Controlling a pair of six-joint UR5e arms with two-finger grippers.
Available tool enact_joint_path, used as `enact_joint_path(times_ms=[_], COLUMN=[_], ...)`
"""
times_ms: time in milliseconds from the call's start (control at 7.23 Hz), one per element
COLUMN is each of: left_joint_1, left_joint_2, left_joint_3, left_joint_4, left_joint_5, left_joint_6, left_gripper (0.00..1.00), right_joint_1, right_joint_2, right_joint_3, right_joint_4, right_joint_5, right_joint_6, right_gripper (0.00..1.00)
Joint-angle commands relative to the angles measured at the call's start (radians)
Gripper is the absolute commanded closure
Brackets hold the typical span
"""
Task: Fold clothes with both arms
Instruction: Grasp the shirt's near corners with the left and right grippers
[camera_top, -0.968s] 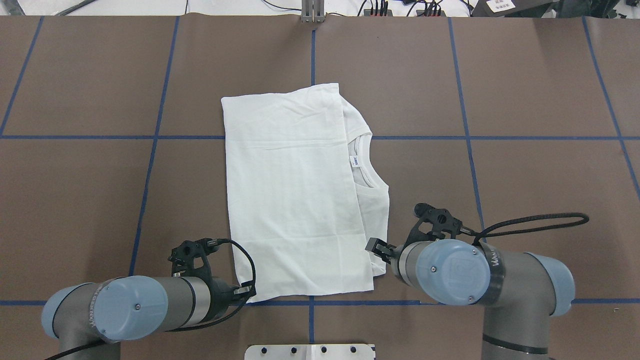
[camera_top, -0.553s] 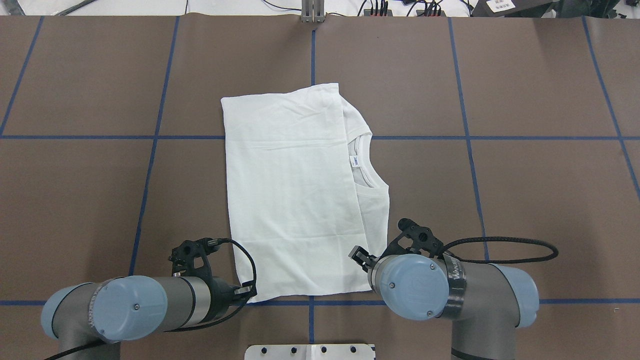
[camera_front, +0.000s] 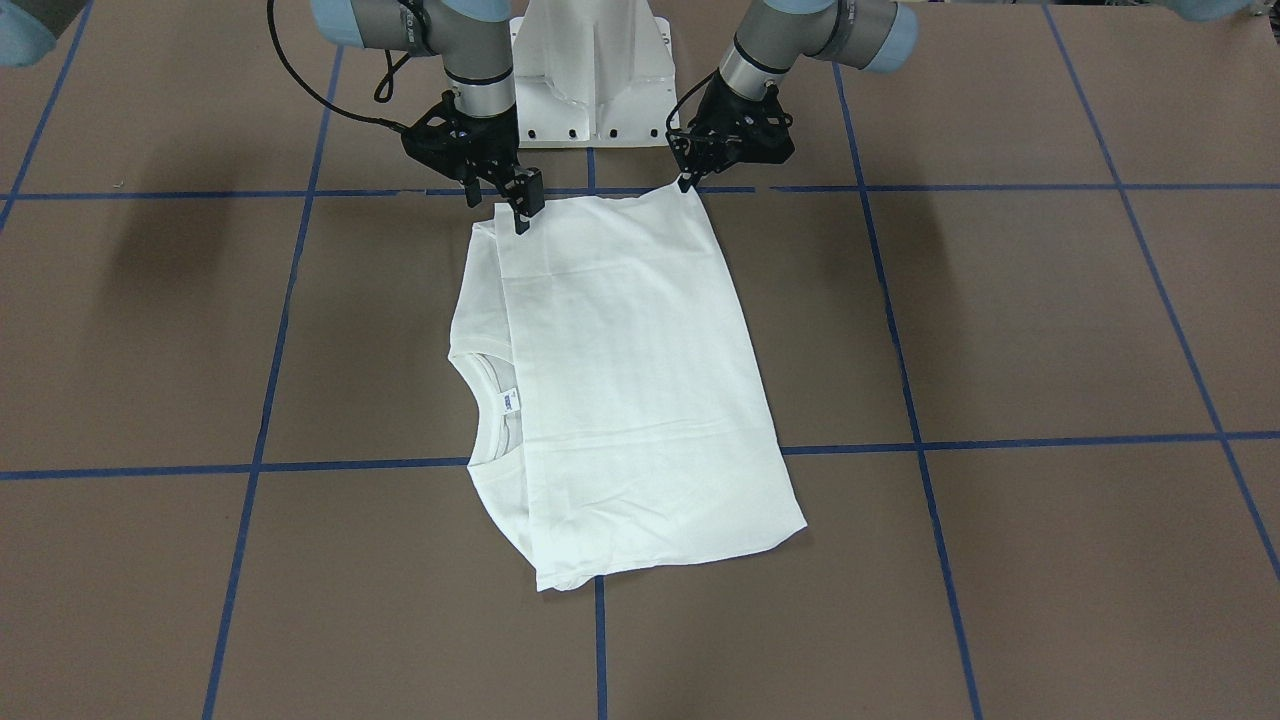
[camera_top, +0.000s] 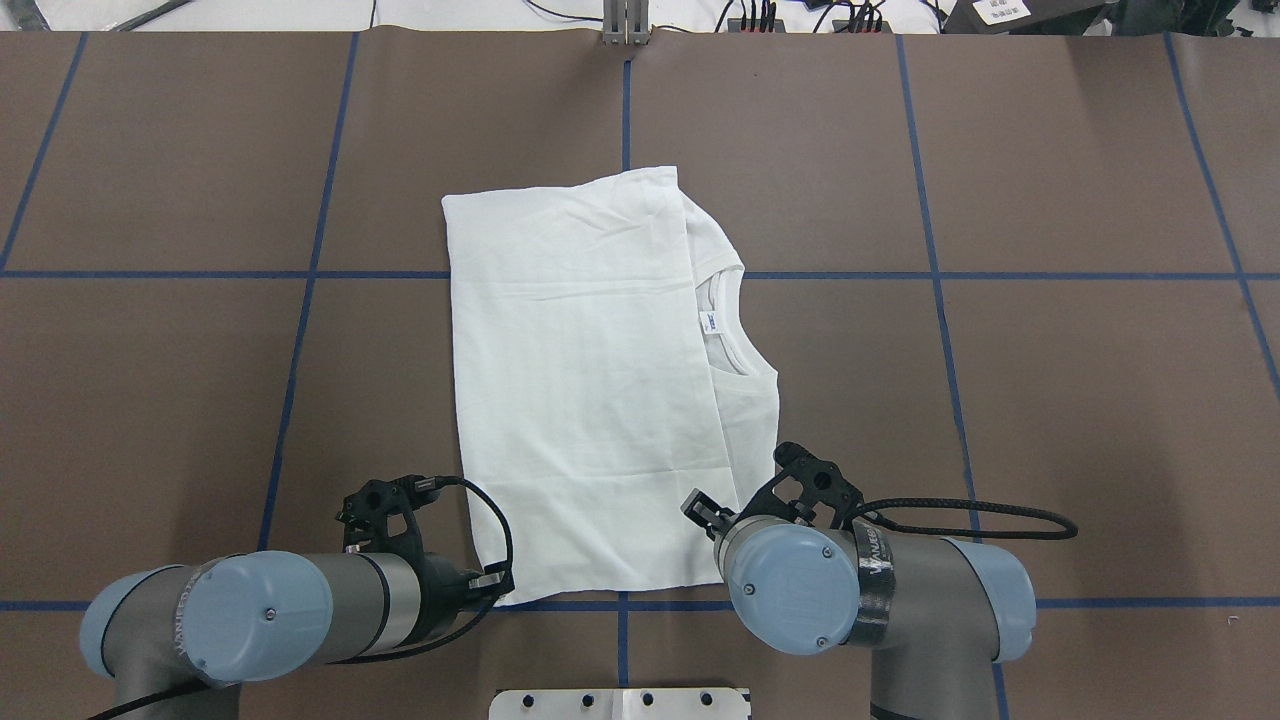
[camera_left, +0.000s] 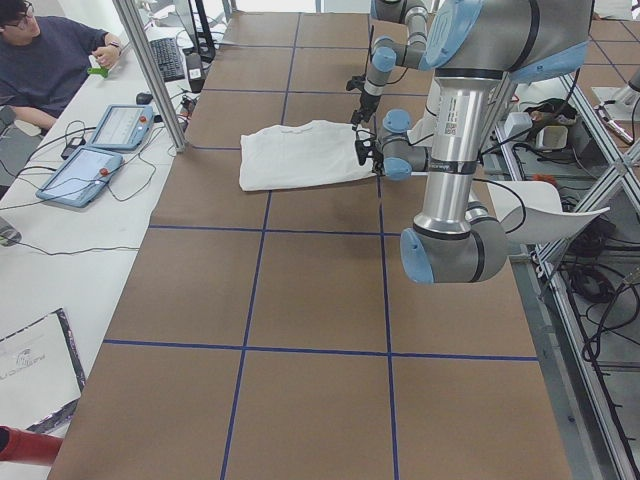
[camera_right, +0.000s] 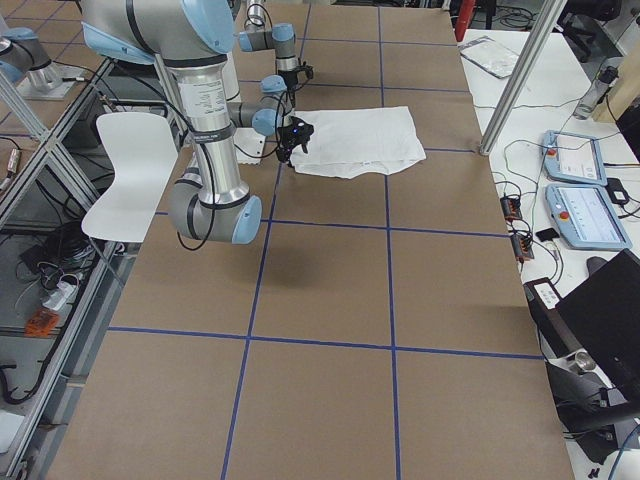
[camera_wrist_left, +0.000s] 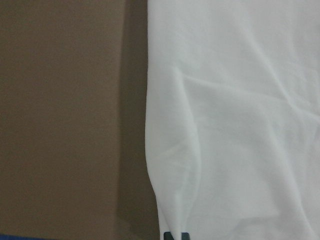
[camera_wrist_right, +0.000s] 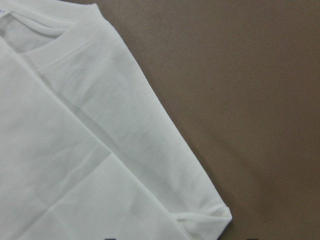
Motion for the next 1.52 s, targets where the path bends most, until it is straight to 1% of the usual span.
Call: enact_joint_path(times_ms=[0,138,553,829,968,1106,1244,1382], left_joint_1=[0.0,0.0,0.0,0.0,0.0,0.0,0.0,0.0], left_joint_2=[0.0,0.0,0.0,0.0,0.002,0.002,0.002,0.002], left_joint_3=[-0.001,-0.001,-0.001,-0.005,-0.007,-0.007,-0.008,-0.008], left_joint_4=[0.0,0.0,0.0,0.001,0.001,0.001,0.001,0.001], left_joint_5=[0.0,0.0,0.0,0.0,0.0,0.0,0.0,-0.009], left_joint_6=[0.0,0.0,0.0,0.0,0.0,0.0,0.0,0.0], left_gripper=[1.0,1.0,1.0,1.0,1.0,1.0,1.0,1.0], right_joint_1=[-0.007,-0.008,-0.008,-0.008,-0.008,-0.008,-0.008,-0.008], right_joint_2=[0.001,0.001,0.001,0.002,0.002,0.01,0.01,0.013], right_joint_3=[-0.016,-0.021,-0.022,-0.022,-0.022,-0.024,-0.022,-0.024], right_joint_4=[0.01,0.011,0.01,0.005,0.0,-0.001,-0.001,-0.001], right_joint_5=[-0.012,-0.013,-0.013,-0.013,-0.013,-0.013,-0.013,-0.013], right_joint_6=[0.002,0.002,0.002,0.002,0.002,0.002,0.002,0.002], right_gripper=[0.11,0.13,0.28,0.34,0.34,0.65,1.0,1.0])
